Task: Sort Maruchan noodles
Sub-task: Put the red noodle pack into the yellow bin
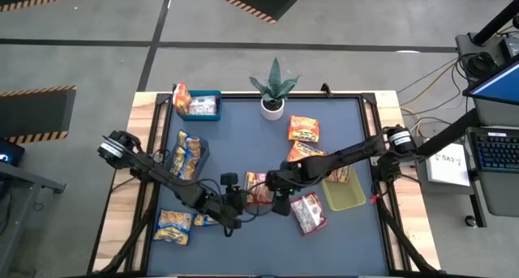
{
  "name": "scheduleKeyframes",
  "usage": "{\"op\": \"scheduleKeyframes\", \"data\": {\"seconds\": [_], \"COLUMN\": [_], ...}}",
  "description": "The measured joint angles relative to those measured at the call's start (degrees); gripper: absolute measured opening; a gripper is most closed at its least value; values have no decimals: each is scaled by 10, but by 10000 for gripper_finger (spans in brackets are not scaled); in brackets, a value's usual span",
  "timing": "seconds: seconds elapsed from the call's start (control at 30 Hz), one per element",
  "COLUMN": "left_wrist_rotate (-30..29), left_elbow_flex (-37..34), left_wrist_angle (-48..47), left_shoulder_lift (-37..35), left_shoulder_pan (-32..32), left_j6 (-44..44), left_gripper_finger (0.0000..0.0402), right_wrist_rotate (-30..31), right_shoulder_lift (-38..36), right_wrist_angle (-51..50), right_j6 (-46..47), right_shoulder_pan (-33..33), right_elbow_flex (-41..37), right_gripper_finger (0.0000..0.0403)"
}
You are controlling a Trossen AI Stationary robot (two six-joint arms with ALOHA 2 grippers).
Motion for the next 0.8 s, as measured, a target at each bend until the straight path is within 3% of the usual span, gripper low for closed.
{"op": "scheduleKeyframes", "data": {"seconds": [0.33,0.57,0.8], "left_wrist_rotate": [-1,12,12], "left_elbow_flex": [-131,-161,-172], "left_wrist_angle": [236,256,260], "left_shoulder_lift": [1,3,3], "left_shoulder_pan": [20,24,24], "left_j6": [-5,-43,-61], "left_gripper_finger": [121,121,121], "right_wrist_rotate": [16,-32,-97], "right_shoulder_lift": [-13,-13,-13], "right_wrist_angle": [8,100,229], "right_j6": [9,33,87], "right_shoulder_pan": [-65,-131,-152], "right_elbow_flex": [-17,-65,-135], "right_gripper_finger": [308,329,329]}}
